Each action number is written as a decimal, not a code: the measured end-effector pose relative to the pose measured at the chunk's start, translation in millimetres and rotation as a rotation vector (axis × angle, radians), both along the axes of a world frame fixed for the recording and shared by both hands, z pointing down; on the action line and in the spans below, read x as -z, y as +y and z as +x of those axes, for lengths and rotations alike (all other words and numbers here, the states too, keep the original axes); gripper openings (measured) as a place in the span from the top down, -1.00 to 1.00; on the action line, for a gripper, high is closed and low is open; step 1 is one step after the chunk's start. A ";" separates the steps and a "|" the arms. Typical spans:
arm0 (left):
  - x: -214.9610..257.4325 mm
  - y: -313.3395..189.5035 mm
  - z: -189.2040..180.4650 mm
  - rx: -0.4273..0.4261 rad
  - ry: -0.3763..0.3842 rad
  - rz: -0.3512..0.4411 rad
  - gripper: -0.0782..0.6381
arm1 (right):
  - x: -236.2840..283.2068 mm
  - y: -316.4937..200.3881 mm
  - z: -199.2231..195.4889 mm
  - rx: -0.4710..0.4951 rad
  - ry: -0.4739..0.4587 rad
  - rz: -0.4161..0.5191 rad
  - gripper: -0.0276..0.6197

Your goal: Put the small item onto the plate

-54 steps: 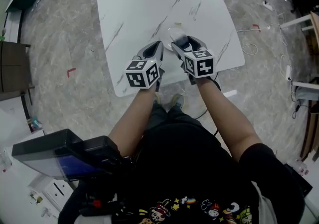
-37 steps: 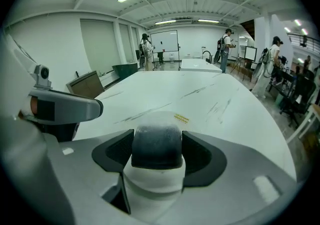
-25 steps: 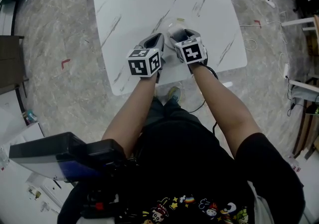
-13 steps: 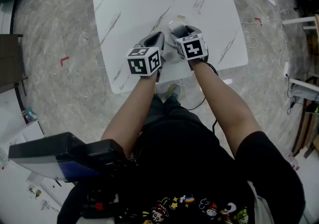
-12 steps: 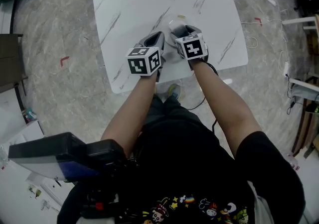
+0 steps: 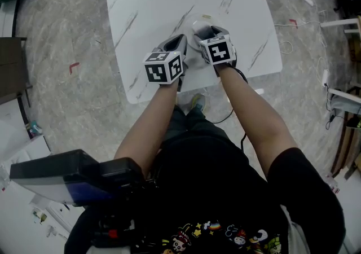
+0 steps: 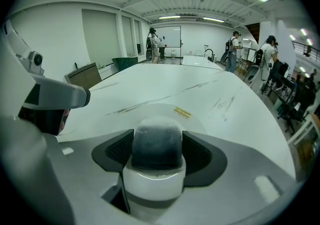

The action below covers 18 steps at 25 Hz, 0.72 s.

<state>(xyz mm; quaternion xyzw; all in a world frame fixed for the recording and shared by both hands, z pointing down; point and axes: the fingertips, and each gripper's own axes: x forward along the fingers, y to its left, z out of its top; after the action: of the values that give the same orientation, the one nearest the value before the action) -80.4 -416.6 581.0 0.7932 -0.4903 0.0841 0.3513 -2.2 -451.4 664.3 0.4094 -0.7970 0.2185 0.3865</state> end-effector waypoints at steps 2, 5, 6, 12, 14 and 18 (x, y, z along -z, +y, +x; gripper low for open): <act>0.4 1.4 -0.4 0.000 0.002 -0.001 0.78 | -0.3 -0.1 -0.3 -0.006 -0.002 0.001 -0.11; 0.8 2.3 0.8 0.003 0.005 0.000 0.78 | -1.8 -0.1 2.1 -0.015 -0.009 -0.005 -0.11; 1.0 2.5 1.2 0.004 0.005 0.002 0.78 | -1.8 0.0 2.8 -0.018 -0.012 -0.007 -0.11; 7.7 9.7 3.9 -0.004 0.001 0.017 0.78 | 15.5 5.0 5.4 -0.033 -0.040 0.028 -0.12; 10.3 12.1 5.1 -0.006 -0.002 0.021 0.78 | 23.8 7.9 4.6 -0.038 -0.064 0.040 -0.12; 21.2 12.0 10.4 -0.029 -0.009 0.048 0.78 | 49.9 11.0 2.0 -0.046 -0.114 0.093 -0.02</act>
<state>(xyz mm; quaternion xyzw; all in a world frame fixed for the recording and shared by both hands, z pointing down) -70.0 -404.7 559.8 0.8080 -0.4823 0.0811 0.3286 -0.2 -440.3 614.4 0.4321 -0.8173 0.2133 0.3158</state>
